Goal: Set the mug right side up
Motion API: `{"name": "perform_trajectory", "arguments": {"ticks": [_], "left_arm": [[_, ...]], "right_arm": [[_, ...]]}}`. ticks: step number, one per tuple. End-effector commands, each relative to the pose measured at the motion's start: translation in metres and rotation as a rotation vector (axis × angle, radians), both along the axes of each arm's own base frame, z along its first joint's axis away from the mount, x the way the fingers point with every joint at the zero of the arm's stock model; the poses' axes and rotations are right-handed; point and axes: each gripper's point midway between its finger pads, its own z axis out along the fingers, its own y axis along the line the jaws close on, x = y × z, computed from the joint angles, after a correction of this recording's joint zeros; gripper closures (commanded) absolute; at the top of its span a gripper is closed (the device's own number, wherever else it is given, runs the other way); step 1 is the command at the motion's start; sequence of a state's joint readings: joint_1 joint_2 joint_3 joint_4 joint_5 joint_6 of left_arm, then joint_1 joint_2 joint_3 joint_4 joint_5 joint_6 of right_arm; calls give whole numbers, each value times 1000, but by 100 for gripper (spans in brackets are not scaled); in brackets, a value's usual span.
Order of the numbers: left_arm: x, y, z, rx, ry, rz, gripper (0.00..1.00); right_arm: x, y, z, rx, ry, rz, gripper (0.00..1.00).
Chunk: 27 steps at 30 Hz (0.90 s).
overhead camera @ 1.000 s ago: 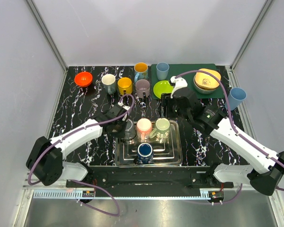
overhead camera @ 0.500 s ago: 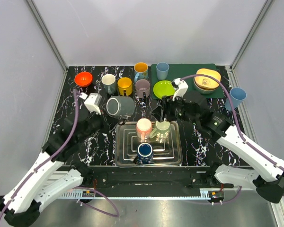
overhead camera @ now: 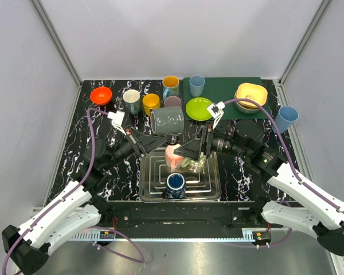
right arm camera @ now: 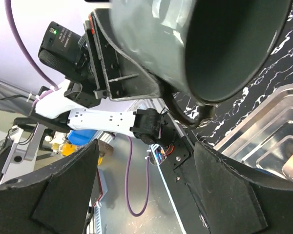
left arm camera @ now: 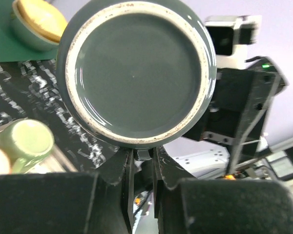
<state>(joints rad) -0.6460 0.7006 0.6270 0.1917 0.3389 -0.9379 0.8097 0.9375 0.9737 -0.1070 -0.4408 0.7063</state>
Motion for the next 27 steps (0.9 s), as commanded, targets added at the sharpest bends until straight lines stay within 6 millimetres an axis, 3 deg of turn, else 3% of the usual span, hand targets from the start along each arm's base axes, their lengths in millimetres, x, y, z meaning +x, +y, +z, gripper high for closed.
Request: {"name": "perform_trajectory", "arguments": {"ticks": [1,7,15,19,27], "left_arm": [[-35,12,99,-302,-282,-93,100],[-40,11,99,-312,-273,-124,100],[-46,10,94,-306,-266,-153,100],[-46,9,92,-300,-265,-161,100],[-44,3,88,-294,-252,-183,100]], "right_arm": [[-6,10,17,80,-31,65,16],[9,15,24,106,-66,27,18],[23,10,60,216,-135,78,28],[24,19,57,198,-105,137,39],[30,31,54,208,-60,180,47]]}}
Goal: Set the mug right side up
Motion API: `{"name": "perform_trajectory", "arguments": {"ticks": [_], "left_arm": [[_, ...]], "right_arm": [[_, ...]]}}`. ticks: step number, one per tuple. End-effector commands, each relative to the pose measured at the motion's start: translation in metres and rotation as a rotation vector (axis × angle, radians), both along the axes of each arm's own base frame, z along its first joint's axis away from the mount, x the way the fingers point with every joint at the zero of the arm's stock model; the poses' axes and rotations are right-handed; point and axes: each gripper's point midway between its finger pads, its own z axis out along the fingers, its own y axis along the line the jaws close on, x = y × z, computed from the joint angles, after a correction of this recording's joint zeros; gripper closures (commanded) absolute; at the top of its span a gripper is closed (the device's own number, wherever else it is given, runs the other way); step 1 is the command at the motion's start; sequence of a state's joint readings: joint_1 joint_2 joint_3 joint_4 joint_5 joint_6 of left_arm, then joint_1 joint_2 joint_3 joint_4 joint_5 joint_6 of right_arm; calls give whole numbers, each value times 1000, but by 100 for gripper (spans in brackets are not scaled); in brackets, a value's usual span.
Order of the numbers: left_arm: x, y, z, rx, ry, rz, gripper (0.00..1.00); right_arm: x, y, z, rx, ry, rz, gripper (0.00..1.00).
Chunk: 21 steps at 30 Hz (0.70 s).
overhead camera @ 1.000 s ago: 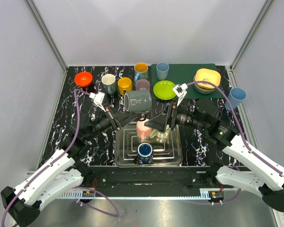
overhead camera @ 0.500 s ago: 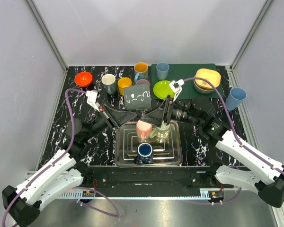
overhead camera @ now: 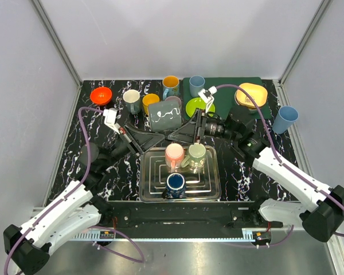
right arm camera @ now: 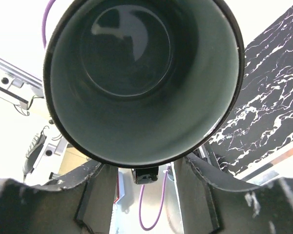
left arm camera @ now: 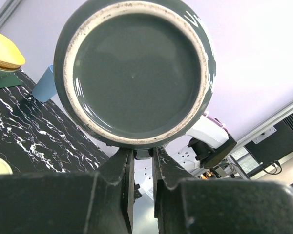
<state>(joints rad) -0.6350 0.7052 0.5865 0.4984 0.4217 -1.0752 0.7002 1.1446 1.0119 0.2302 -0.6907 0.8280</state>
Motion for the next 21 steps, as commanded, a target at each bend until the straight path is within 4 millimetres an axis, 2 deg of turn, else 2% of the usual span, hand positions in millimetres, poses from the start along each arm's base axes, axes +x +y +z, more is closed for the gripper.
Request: {"name": "perform_trajectory", "arguments": {"ticks": [1,5,6,8,12,13,15,16,17,18,19,20,21], "left_arm": [[-24,3,37,-88,-150,-74,100],[-24,1,33,-77,-145,-79,100],[-24,1,32,-77,-142,-80,100],[-25,1,31,-72,-146,-86,100],[-24,-1,25,-48,-140,-85,100],[-24,0,21,-33,-134,-77,100],[-22,4,19,-6,-131,-40,90],[-17,5,11,58,-132,-8,83],[-16,8,10,89,-133,21,56],[-8,18,12,106,-123,105,47],[0,26,-1,200,-94,175,39],[6,36,-4,235,-76,248,30],[22,62,-4,253,-45,421,26]], "right_arm": [[-1,5,31,73,-44,42,48],[2,9,35,85,-44,56,60],[2,11,35,87,-35,60,68],[3,12,36,91,-30,65,76],[7,15,36,97,-21,62,100],[10,15,34,87,-14,43,100],[17,12,35,58,-60,-12,100],[28,9,21,-11,-20,-84,100],[35,5,30,-37,-53,-136,100],[46,0,22,-109,-109,-192,100],[60,-9,0,-225,-65,-284,100],[69,-14,8,-256,-100,-333,100],[82,-18,-4,-329,-129,-375,100]]}}
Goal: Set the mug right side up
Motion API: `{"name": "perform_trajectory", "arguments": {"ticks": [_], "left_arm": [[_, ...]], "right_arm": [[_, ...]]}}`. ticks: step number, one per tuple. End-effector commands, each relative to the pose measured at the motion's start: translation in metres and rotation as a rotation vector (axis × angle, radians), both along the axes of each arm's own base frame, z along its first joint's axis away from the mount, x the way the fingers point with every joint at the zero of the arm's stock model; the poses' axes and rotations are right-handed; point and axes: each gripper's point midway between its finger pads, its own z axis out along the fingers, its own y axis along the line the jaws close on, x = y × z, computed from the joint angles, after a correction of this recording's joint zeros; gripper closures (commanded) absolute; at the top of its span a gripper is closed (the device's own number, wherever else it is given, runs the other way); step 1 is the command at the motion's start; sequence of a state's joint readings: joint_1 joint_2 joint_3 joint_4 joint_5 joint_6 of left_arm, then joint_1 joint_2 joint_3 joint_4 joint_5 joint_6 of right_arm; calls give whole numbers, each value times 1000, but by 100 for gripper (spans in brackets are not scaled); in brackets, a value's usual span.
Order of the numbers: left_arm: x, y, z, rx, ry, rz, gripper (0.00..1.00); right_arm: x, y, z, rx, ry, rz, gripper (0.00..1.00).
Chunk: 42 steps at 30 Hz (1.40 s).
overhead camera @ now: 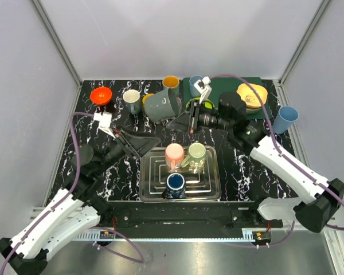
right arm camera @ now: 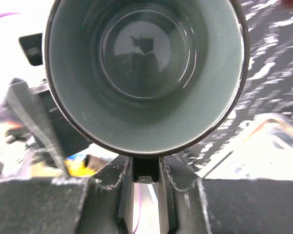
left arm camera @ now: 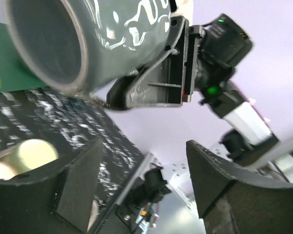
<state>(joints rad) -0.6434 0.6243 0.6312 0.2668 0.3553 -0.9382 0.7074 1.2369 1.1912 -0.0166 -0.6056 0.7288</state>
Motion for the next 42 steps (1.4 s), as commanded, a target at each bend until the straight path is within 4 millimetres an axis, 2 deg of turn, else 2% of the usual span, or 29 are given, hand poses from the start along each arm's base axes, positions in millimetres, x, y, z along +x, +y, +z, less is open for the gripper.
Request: {"name": "perform_trajectory", "arguments": {"ticks": [1,2,3,4,5,6,7,8,9,10,11,12,13,14,15,16,17,18,19,20,21,26,29,35,42], "left_arm": [[27,68,-11,209,38,419,24],[32,85,-17,228,73,507,22],[38,114,-19,219,109,658,18],[37,129,-35,266,164,720,18],[38,141,-41,275,193,776,17],[38,158,-44,260,222,862,17],[35,167,-56,294,255,895,17],[34,174,-61,301,272,920,17],[33,184,-64,292,295,970,17],[31,189,-74,320,322,990,16],[30,192,-76,325,331,1005,17],[29,197,-78,320,340,1027,17],[28,200,-81,328,349,1036,17],[27,201,-81,324,351,1043,17],[25,206,-79,307,350,1059,17],[24,208,-78,302,349,1067,17],[23,211,-76,293,345,1074,17],[21,215,-73,277,335,1089,17],[19,219,-71,270,333,1103,17],[17,222,-70,262,330,1112,17],[15,227,-67,251,321,1130,17],[12,230,-64,256,302,1131,17],[14,226,-69,285,302,1117,16],[18,220,-82,336,317,1099,17],[25,208,-92,366,344,1066,17]], "right_arm": [[66,-37,-16,-303,-147,-345,100],[73,-38,-10,-327,-167,-369,100],[85,-36,-27,-388,-165,-379,100],[92,-36,-36,-429,-160,-397,100],[98,-33,-33,-438,-168,-406,100],[107,-25,-52,-494,-157,-401,100],[114,-25,-62,-549,-150,-428,100],[114,-13,-56,-556,-174,-422,100],[123,0,-80,-628,-173,-407,100],[127,4,-87,-680,-193,-425,100],[121,25,-77,-674,-241,-406,100],[128,40,-99,-732,-254,-383,100],[128,49,-104,-755,-256,-370,100],[132,60,-90,-724,-273,-370,100],[133,78,-111,-758,-264,-335,100],[132,84,-118,-780,-263,-318,100],[136,94,-103,-753,-283,-322,100],[138,107,-128,-800,-278,-293,100],[136,109,-139,-842,-267,-266,100],[140,119,-124,-815,-291,-269,100],[144,127,-153,-862,-277,-234,100],[151,148,-203,-925,-265,-198,100],[155,153,-228,-966,-261,-197,100],[172,135,-264,-1109,-285,-279,100],[180,128,-288,-1155,-272,-301,100]]}}
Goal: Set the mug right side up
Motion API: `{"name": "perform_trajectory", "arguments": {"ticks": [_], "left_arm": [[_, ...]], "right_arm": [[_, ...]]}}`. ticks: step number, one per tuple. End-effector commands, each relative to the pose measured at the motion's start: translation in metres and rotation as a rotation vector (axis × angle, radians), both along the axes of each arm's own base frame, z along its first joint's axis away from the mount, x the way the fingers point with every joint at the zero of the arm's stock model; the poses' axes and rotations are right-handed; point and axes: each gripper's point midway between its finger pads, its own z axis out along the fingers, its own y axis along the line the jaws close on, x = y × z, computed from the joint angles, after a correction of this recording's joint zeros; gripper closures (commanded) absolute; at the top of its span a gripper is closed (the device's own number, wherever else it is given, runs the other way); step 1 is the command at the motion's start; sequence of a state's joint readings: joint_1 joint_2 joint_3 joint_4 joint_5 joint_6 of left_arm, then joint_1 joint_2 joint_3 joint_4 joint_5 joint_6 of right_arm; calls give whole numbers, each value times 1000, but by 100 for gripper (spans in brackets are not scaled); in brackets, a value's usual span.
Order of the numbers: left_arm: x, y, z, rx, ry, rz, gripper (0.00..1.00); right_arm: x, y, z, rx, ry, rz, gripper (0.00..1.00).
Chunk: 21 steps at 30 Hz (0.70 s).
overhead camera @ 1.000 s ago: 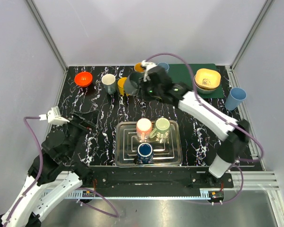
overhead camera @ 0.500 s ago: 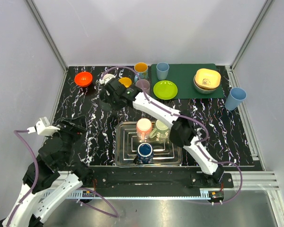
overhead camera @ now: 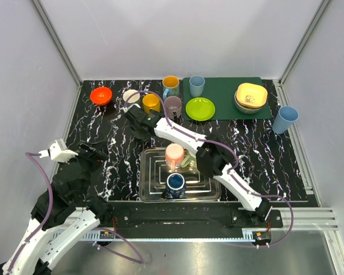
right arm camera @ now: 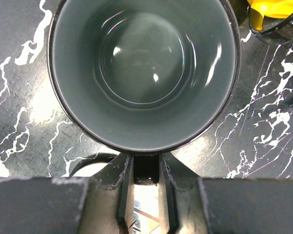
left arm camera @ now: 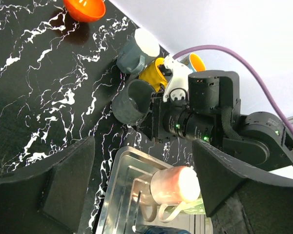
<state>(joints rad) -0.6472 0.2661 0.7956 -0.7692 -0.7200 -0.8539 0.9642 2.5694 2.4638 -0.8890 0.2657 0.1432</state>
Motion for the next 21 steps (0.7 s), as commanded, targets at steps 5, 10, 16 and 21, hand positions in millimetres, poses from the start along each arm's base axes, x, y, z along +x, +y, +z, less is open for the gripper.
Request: {"name": "perform_trajectory", "arguments": {"ticks": [5,10,16,21], "left_arm": [[8,-11,-4,18,26,-29,17],[8,-14,-7,25,35,-42,15],[11,-20,-8,40,49,-67,14],[13,-31,-14,91,64,-134,14]], "right_arm": [[24,4,12,57,-44,-39,100],[22,2,26,85,-43,-41,56],[14,-5,61,125,-60,-50,39],[-20,-20,183,319,-159,-43,36]]}}
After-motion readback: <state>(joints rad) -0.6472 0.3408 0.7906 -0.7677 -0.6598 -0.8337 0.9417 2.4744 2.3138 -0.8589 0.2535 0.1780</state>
